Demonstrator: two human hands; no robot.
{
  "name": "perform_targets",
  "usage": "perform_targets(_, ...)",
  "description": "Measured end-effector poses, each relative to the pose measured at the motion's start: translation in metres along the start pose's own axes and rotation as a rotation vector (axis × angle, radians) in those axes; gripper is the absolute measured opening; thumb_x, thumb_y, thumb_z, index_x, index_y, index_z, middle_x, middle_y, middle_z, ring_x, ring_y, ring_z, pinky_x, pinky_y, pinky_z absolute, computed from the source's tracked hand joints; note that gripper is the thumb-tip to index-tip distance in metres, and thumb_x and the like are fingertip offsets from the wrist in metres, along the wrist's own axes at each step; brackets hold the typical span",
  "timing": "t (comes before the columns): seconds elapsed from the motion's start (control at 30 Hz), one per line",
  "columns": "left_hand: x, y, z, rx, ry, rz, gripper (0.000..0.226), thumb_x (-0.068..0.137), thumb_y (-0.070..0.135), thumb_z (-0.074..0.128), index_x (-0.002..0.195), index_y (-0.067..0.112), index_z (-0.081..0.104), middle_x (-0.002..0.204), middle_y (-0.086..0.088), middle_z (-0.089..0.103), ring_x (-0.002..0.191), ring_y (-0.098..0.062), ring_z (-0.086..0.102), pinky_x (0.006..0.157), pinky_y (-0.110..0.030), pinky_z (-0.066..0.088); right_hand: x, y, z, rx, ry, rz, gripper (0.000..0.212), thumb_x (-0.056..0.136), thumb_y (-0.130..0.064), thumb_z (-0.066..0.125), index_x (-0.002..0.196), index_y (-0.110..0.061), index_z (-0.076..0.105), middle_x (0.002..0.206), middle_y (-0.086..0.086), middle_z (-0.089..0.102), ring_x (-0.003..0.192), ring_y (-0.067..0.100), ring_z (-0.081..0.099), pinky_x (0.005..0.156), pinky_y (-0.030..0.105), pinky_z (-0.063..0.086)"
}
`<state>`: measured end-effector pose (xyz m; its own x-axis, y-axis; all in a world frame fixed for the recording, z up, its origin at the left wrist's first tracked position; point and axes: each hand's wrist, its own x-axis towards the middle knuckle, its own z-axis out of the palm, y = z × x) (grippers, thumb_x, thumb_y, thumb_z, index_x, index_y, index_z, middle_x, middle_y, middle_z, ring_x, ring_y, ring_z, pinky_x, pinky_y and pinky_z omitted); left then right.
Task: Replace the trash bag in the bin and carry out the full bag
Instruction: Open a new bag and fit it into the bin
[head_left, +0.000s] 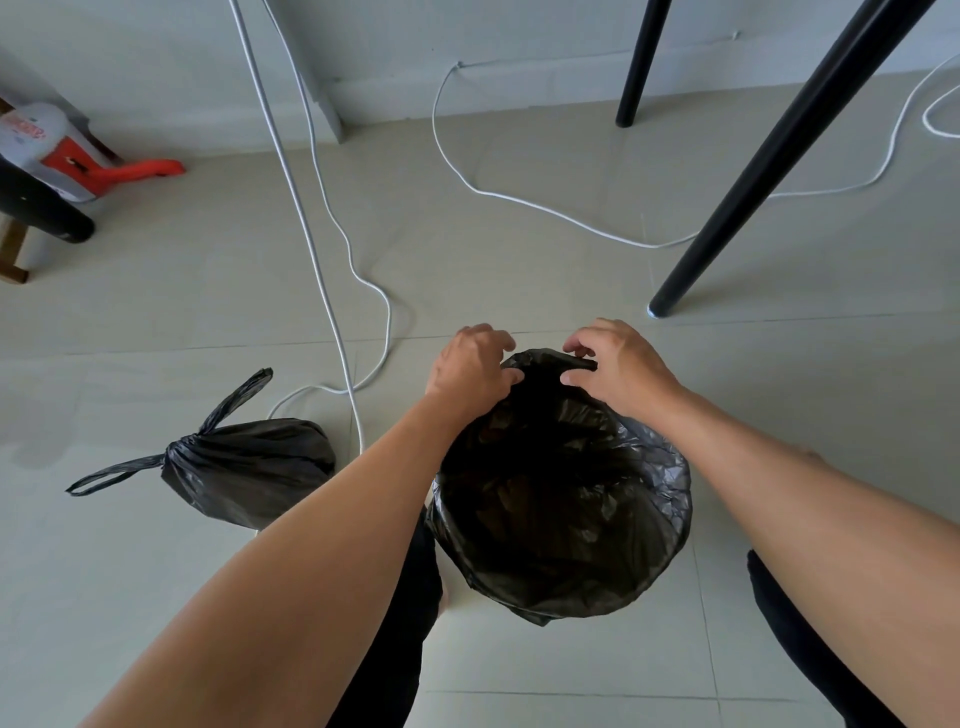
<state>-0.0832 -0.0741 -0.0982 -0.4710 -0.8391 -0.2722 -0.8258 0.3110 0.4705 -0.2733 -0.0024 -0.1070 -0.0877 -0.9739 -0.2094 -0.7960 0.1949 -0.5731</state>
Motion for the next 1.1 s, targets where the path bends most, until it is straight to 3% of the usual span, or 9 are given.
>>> perform_targets(0.2, 0.002, -0.004, 0.005, -0.112, -0.041, -0.117, 0.016, 0.088, 0.021, 0.064, 0.101, 0.021, 0.074, 0.103, 0.002, 0.070, 0.097, -0.019, 0.062, 0.073, -0.026, 0.041, 0.008, -0.003, -0.003, 0.060, 0.009, -0.004, 0.012, 0.087, -0.020, 0.070, 0.094, -0.011, 0.074, 0.091, 0.002, 0.063, 0.084, 0.020, 0.057, 0.073, 0.028, 0.043)
perform_targets(0.37, 0.001, -0.006, 0.003, -0.183, -0.063, -0.124, 0.018, 0.089, 0.018, 0.061, 0.102, 0.022, 0.073, 0.098, 0.002, 0.072, 0.094, -0.017, 0.064, 0.075, -0.026, 0.046, 0.010, -0.004, -0.009, 0.178, -0.037, 0.056, 0.013, 0.092, -0.015, 0.061, 0.103, -0.018, 0.069, 0.088, 0.001, 0.068, 0.080, 0.017, 0.061, 0.067, 0.024, 0.044)
perform_targets(0.5, -0.002, -0.005, 0.002, -0.207, -0.043, -0.100, 0.019, 0.087, 0.015, 0.060, 0.101, 0.027, 0.067, 0.086, 0.006, 0.069, 0.083, -0.015, 0.063, 0.063, -0.026, 0.041, 0.011, -0.004, -0.013, 0.143, -0.080, 0.032, 0.017, 0.094, -0.011, 0.055, 0.097, -0.027, 0.062, 0.081, -0.002, 0.062, 0.070, 0.015, 0.056, 0.058, 0.022, 0.038)
perform_targets(0.6, -0.002, -0.005, 0.003, -0.177, -0.032, -0.084, 0.019, 0.087, 0.016, 0.060, 0.096, 0.029, 0.070, 0.087, 0.006, 0.071, 0.083, -0.015, 0.062, 0.063, -0.025, 0.038, 0.015, -0.002, -0.011, 0.028, -0.097, -0.007, 0.026, 0.094, -0.005, 0.050, 0.089, -0.021, 0.070, 0.091, -0.004, 0.059, 0.079, 0.014, 0.054, 0.064, 0.022, 0.038)
perform_targets(0.7, 0.000, -0.007, 0.005, -0.131, -0.029, -0.065, 0.019, 0.088, 0.016, 0.061, 0.097, 0.027, 0.074, 0.095, 0.002, 0.072, 0.089, -0.017, 0.063, 0.066, -0.024, 0.041, 0.018, -0.002, -0.010, -0.022, -0.127, 0.027, 0.028, 0.091, -0.006, 0.047, 0.084, -0.021, 0.069, 0.096, -0.004, 0.059, 0.073, 0.007, 0.050, 0.059, 0.017, 0.034)
perform_targets(0.8, 0.001, -0.007, 0.006, -0.053, -0.027, -0.026, 0.021, 0.089, 0.015, 0.058, 0.101, 0.023, 0.074, 0.102, -0.003, 0.070, 0.096, -0.022, 0.063, 0.076, -0.031, 0.049, 0.017, -0.001, -0.008, -0.031, -0.124, 0.021, 0.009, 0.088, -0.022, 0.060, 0.092, -0.019, 0.067, 0.095, -0.004, 0.059, 0.083, 0.015, 0.056, 0.065, 0.023, 0.038)
perform_targets(0.87, 0.000, -0.006, 0.006, -0.015, -0.016, -0.001, 0.022, 0.089, 0.014, 0.058, 0.101, 0.021, 0.074, 0.103, -0.006, 0.069, 0.098, -0.024, 0.062, 0.082, -0.035, 0.051, 0.016, 0.000, -0.006, -0.051, -0.150, 0.018, 0.022, 0.084, -0.034, 0.070, 0.100, -0.019, 0.067, 0.097, -0.005, 0.056, 0.089, 0.016, 0.054, 0.072, 0.028, 0.040)
perform_targets(1.1, -0.006, -0.005, 0.011, 0.059, 0.032, 0.053, 0.019, 0.090, 0.008, 0.055, 0.095, 0.011, 0.073, 0.090, -0.006, 0.065, 0.083, -0.026, 0.060, 0.066, -0.028, 0.040, 0.015, 0.008, -0.006, -0.138, -0.177, 0.007, 0.013, 0.087, -0.023, 0.069, 0.096, -0.014, 0.070, 0.097, 0.000, 0.058, 0.099, 0.021, 0.052, 0.081, 0.030, 0.041)
